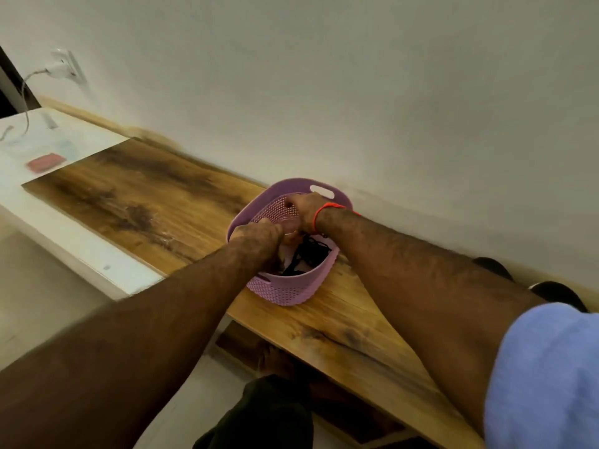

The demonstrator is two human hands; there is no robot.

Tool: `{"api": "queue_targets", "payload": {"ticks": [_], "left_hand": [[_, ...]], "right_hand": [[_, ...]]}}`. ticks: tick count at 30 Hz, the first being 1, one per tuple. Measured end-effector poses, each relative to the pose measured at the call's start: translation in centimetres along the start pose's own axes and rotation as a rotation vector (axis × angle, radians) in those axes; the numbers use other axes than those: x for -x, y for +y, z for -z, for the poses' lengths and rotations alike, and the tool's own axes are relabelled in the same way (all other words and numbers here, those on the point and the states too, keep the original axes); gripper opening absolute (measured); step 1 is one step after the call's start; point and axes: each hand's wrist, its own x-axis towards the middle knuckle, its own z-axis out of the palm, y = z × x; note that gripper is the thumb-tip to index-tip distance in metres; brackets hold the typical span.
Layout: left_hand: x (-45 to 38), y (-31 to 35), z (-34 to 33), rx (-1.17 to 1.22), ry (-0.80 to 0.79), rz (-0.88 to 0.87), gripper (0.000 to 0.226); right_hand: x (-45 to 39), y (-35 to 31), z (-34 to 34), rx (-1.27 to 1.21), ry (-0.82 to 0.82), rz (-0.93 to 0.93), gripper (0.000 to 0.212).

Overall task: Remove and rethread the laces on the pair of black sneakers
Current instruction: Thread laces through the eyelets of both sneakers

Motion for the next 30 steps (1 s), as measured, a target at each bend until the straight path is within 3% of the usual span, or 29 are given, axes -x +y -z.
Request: {"api": "queue_targets", "payload": {"ticks": [3, 7, 9, 11, 13, 16, 23, 27, 30], "left_hand": [[0.5, -0.3, 0.4, 0.018, 0.076, 0.015, 0.049], [2.2, -0.6, 0.6, -0.010, 0.293, -0.033, 0.030], [3.5, -1.0, 0.1, -0.030, 0.401, -0.035, 0.036], [4.9, -1.3, -0.9, 0.108, 0.458, 0.066, 0.052], [6.2, -1.1, -1.5, 0.448, 0.420, 0.186, 0.063], [7.7, -0.2, -2.2, 0.756, 0.377, 0.158, 0.048], [9.2, 3.7, -3.1, 0.823, 0.367, 0.151, 0.061], [9.9, 7.9, -3.7, 0.873, 0.365, 0.115, 0.085], [10.6, 11.2, -4.5, 0.906, 0.420, 0.120, 0.087]], "right_hand": [[1.6, 0.7, 0.8, 0.023, 0.097, 0.001, 0.057], [5.8, 2.0, 2.3, 0.002, 0.185, 0.071, 0.047], [8.3, 2.8, 2.3, 0.031, 0.159, 0.107, 0.045], [10.8, 3.4, 1.8, 0.094, 0.109, 0.105, 0.048], [12.8, 3.8, 0.9, 0.102, 0.063, 0.083, 0.051], [15.3, 4.0, -0.5, 0.039, 0.001, 0.069, 0.054], [20.2, 6.1, -1.3, -0.093, 0.027, -0.007, 0.064], [23.8, 9.7, -1.2, -0.125, 0.015, -0.048, 0.071], [28.0, 12.1, -0.8, -0.258, 0.110, -0.093, 0.083]]}}
